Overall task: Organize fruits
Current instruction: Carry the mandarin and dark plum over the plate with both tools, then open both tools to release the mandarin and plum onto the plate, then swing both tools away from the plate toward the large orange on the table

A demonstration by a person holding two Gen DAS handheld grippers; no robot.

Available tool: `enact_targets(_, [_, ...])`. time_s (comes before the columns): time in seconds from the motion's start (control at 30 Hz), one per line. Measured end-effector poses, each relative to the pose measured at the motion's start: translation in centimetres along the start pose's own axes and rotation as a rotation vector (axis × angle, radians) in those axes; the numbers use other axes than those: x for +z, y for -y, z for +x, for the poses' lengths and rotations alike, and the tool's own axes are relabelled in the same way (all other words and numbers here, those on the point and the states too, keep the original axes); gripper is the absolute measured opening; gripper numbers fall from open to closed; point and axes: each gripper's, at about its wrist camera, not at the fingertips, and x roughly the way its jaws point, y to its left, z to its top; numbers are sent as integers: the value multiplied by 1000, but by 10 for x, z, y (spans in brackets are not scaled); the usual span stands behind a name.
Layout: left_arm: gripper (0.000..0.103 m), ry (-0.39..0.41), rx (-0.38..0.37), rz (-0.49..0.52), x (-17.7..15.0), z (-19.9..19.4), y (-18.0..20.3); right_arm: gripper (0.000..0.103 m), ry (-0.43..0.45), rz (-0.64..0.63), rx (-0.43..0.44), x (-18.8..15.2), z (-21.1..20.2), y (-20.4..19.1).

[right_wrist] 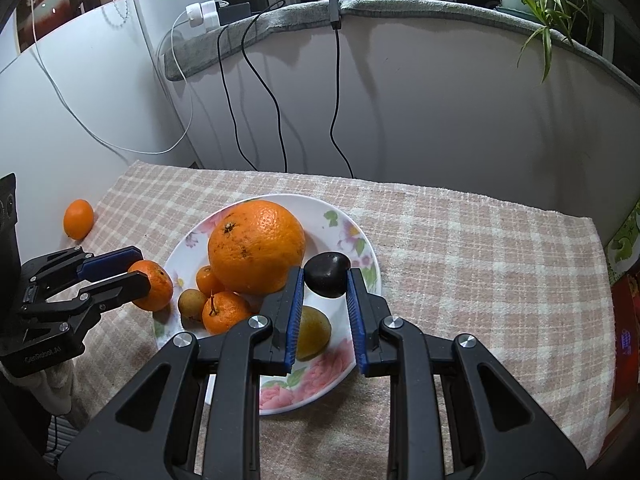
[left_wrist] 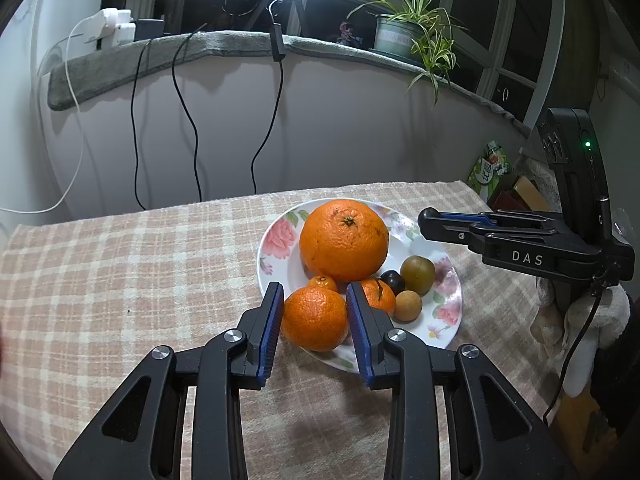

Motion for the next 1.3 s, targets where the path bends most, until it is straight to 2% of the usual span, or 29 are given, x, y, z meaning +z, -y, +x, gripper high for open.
enact_targets(0.2, [32, 3, 9, 20, 0, 1, 3, 23, -2, -21, 13, 0, 0, -5])
enact_targets(0.23, [36, 6, 12, 19, 1, 0, 3, 24, -5, -27, 19, 0, 1, -6])
enact_targets(0.27, [41, 7, 14, 19, 1, 0, 3, 34, -5, -31, 20, 0, 0, -7])
enact_targets(0.3, [56, 11, 17, 18, 1, -1, 4, 53, 1, -36, 13, -1, -1, -9])
enact_targets(0.33, [66, 17, 20, 17, 1, -2, 4, 62, 11, -39, 3, -2, -2, -10])
enact_targets(0.37, [67, 19, 19, 18, 2, -3, 4, 72, 24, -41, -3, -1, -4, -11])
enact_targets(0.47, [70, 17, 28, 20, 3, -4, 3, 83, 32, -39, -3, 1, -7, -11])
enact_targets(0.5, [73, 15, 32, 19, 3, -3, 2, 88, 32, -41, -7, 1, -7, -12])
enact_targets(0.6, [80, 8, 48, 19, 2, -2, 2, 92, 41, -61, -36, 1, -8, -15])
enact_targets(0.77, [81, -11, 81, 26, 1, 2, 4, 101, 58, -86, -92, 1, -11, -21])
enact_targets(1.03, [81, -11, 88, 20, 1, 1, 2, 101, 61, -79, -94, 3, -14, -20])
enact_targets(1.3, [81, -3, 93, 20, 1, -3, 1, 101, 44, -14, -90, 3, -14, -11])
